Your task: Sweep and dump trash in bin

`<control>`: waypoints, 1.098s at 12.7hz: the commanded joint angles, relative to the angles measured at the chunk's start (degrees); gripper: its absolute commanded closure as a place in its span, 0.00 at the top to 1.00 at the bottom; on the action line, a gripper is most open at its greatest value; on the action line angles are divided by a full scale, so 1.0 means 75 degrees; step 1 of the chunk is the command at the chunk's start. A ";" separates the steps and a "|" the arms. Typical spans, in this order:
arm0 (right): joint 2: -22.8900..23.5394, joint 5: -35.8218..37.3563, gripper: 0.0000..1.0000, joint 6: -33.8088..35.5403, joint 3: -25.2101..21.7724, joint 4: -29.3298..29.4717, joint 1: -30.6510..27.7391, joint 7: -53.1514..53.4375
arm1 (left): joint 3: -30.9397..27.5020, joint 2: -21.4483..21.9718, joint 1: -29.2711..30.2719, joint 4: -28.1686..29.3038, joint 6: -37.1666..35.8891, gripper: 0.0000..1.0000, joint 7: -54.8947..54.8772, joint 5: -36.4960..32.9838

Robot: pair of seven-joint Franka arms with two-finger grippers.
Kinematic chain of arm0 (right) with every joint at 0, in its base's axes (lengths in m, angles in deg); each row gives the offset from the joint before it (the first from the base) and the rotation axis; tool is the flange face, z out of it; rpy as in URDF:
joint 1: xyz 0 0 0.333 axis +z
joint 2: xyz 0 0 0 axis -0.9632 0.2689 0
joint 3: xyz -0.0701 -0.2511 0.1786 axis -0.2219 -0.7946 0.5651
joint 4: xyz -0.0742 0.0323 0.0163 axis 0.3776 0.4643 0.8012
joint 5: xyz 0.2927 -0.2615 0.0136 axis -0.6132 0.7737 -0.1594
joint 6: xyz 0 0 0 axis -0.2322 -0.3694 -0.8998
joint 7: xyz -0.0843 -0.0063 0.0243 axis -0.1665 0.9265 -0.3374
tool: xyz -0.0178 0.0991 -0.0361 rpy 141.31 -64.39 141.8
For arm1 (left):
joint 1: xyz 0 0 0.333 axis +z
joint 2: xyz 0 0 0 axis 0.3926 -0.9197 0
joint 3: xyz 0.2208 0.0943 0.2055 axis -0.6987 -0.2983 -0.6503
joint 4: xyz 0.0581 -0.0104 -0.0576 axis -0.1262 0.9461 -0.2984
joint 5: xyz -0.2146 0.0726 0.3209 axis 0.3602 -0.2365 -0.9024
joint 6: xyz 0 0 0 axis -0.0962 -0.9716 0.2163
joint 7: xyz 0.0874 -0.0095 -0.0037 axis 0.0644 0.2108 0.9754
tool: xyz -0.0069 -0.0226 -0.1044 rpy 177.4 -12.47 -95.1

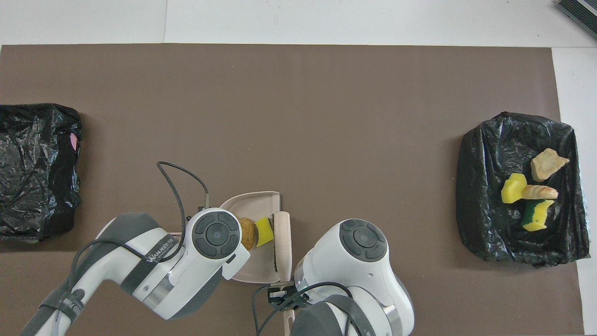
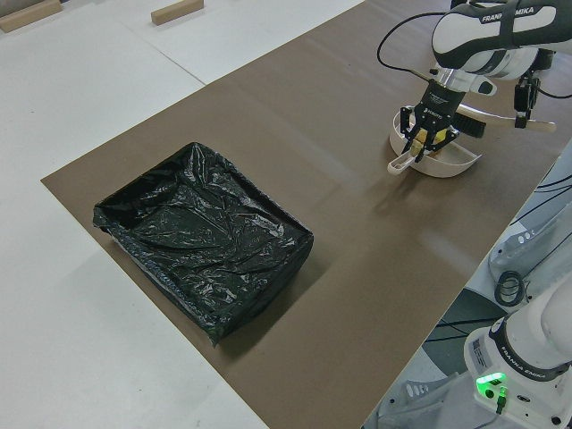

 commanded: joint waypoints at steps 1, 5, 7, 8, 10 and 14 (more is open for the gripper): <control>-0.0191 0.0824 0.00 0.0635 0.0070 0.0073 -0.0098 -0.0198 | -0.0069 0.0031 0.0155 0.0229 0.0364 0.00 -0.0334 0.0052; -0.0237 0.1377 0.00 0.1679 -0.0012 0.0647 -0.0156 0.0151 | -0.0501 -0.0027 0.0132 0.0206 0.0411 0.00 -0.0780 0.0052; -0.0319 0.1541 0.00 0.1834 0.0034 0.0801 -0.0203 0.1003 | -0.0561 0.0007 0.0143 0.0148 0.0470 0.00 -0.0652 0.0052; -0.0470 0.1577 0.00 0.1509 0.0081 0.0662 -0.0099 0.1624 | -0.0758 0.0019 0.0132 0.0136 0.0458 0.00 -0.0675 0.0052; -0.0542 0.1554 0.00 0.0816 0.0105 0.0369 -0.0098 0.2040 | -0.1191 0.0159 0.0074 0.0019 0.0353 0.00 -0.0803 0.0052; -0.0612 0.1507 0.00 0.0628 0.0116 -0.0075 0.0135 0.2111 | -0.1755 0.0300 0.0073 -0.0589 -0.0126 0.00 -0.1308 0.0052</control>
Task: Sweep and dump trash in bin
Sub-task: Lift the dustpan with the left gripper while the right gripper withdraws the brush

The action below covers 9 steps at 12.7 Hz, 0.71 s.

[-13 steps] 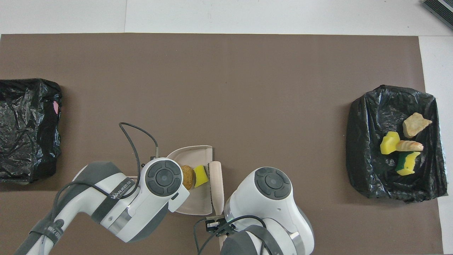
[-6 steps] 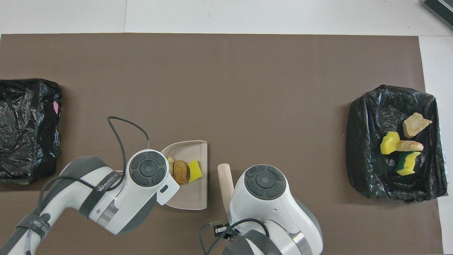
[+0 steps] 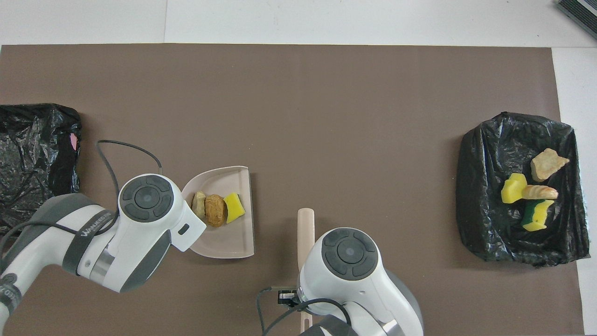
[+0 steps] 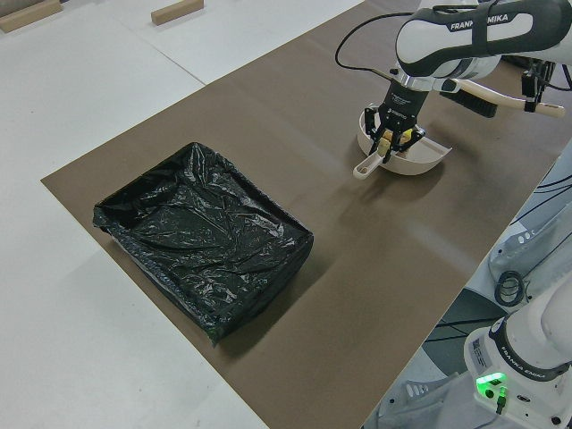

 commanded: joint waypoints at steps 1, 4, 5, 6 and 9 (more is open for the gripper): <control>-0.0252 0.0064 0.00 -0.0415 0.0043 -0.0613 0.0170 0.0212 | -0.0426 0.0384 0.0009 -0.0379 -0.0499 0.00 -0.0276 0.0019; -0.0263 0.0006 0.00 -0.0870 0.0043 -0.0976 0.0403 0.0305 | -0.1175 0.0796 -0.0003 -0.0543 -0.0524 0.00 -0.1237 0.0019; -0.0298 -0.0029 0.00 -0.1128 0.0032 -0.1163 0.0405 0.0492 | -0.1433 0.0796 0.0021 -0.0729 -0.0535 0.00 -0.1354 0.0019; -0.0298 -0.0111 0.00 -0.1281 0.0043 -0.1234 0.0440 0.0528 | -0.1749 0.0773 0.0021 -0.0975 -0.0559 0.00 -0.1691 0.0019; -0.0228 -0.0170 0.00 -0.1739 0.0043 -0.1527 0.0603 0.0458 | -0.2698 0.0423 0.0021 -0.2005 -0.1073 0.00 -0.2698 0.0019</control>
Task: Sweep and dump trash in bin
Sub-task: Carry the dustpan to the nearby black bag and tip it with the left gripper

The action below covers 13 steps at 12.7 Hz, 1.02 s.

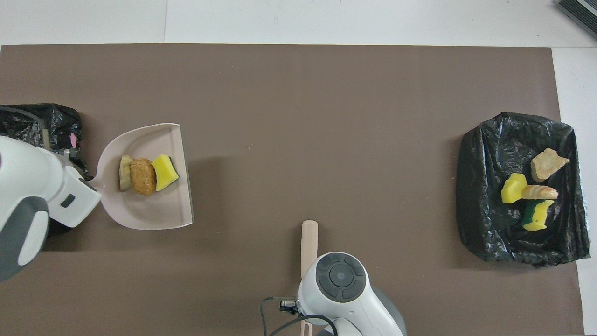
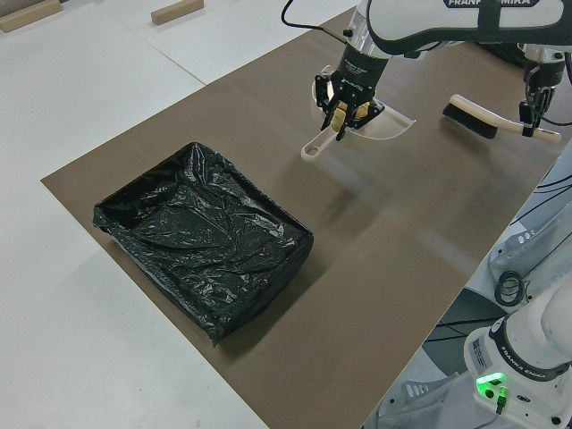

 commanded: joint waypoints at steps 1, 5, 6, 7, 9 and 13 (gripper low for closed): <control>-0.0230 -0.0125 0.00 -0.0417 0.0021 -0.0333 0.0205 0.0075 | -0.0730 -0.0442 0.0025 -0.1059 -0.0498 0.00 -0.0868 0.0026; -0.0230 -0.0125 0.00 -0.0664 0.0021 -0.0509 0.0381 -0.0089 | -0.2277 -0.0993 0.0037 -0.1891 -0.0253 0.00 -0.1978 0.0014; -0.0230 -0.0125 0.00 -0.0664 0.0009 -0.0521 0.0381 -0.0101 | -0.2605 -0.1157 0.0049 -0.2138 -0.0276 0.00 -0.2204 -0.0102; -0.0207 -0.0125 0.00 -0.0664 0.0009 -0.0521 0.0381 -0.0113 | -0.2945 -0.1356 0.0061 -0.2361 -0.0276 0.00 -0.2299 -0.0208; -0.0113 -0.0125 0.12 -0.0688 0.0009 -0.0521 0.0381 -0.0136 | -0.3135 -0.1661 0.0107 -0.2771 -0.0241 0.00 -0.2545 -0.0639; -0.0019 -0.0125 1.00 -0.0582 0.0009 -0.0439 0.0323 -0.0698 | -0.3148 -0.2025 0.0458 -0.3019 0.0320 0.00 -0.2640 -0.1777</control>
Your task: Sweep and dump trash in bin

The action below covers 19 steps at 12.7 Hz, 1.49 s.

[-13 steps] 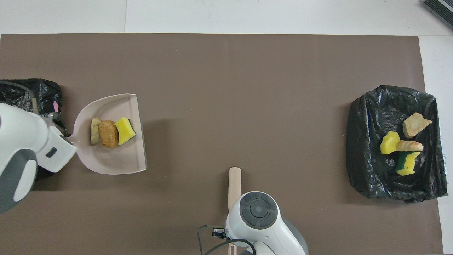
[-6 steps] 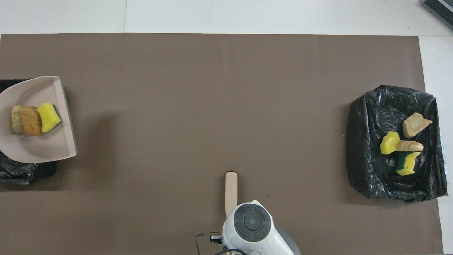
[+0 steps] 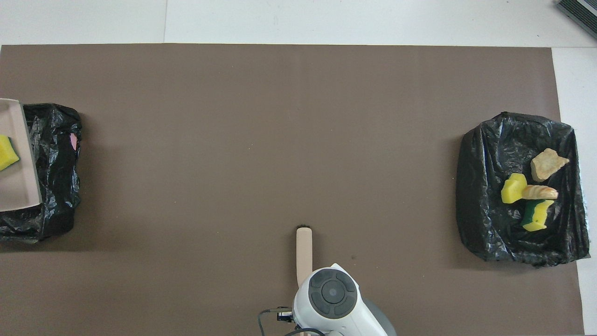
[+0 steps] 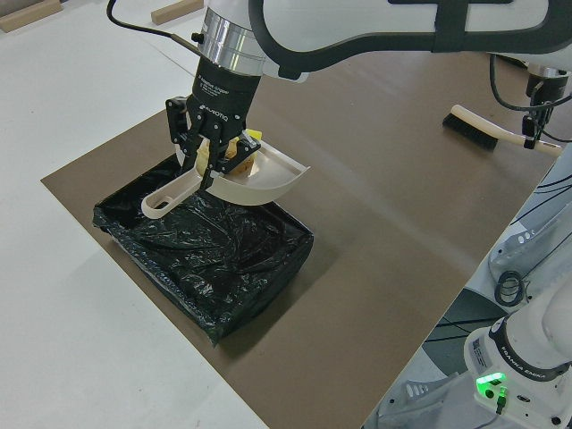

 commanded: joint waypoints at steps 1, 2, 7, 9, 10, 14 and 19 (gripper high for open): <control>-0.0012 -0.0113 1.00 -0.0132 0.0009 -0.0075 -0.0069 -0.0358 | 0.0015 -0.0476 0.0279 -0.0329 0.0556 0.00 -0.0109 -0.0653; -0.0012 -0.0113 1.00 -0.0132 0.0009 -0.0075 -0.0070 -0.0358 | 0.0015 -0.0593 0.0326 -0.0364 0.0744 0.00 -0.0109 -0.0934; -0.0012 -0.0078 1.00 -0.0027 -0.0038 0.0252 -0.0104 -0.0288 | 0.0062 -0.0910 0.0362 -0.0270 0.1331 0.00 0.0266 -0.2376; -0.0047 0.0004 1.00 -0.0003 -0.0062 0.0369 -0.0279 -0.0346 | 0.0085 -0.1027 0.0409 -0.0235 0.1343 0.00 0.0336 -0.3019; -0.0024 0.0028 1.00 0.0032 -0.0062 0.0509 -0.0443 -0.0370 | 0.0120 -0.1039 0.0409 -0.0224 0.1343 0.00 0.0372 -0.3382; 0.0035 0.0774 1.00 0.0919 -0.0074 0.1563 -0.1310 -0.0464 | 0.0167 -0.0981 0.0397 -0.0200 0.1168 0.00 0.0722 -0.4753; -0.0035 0.2065 1.00 0.2444 -0.0085 0.3015 -0.2199 -0.0498 | 0.0343 -0.0678 0.0409 -0.0177 0.1097 0.00 0.0747 -0.5015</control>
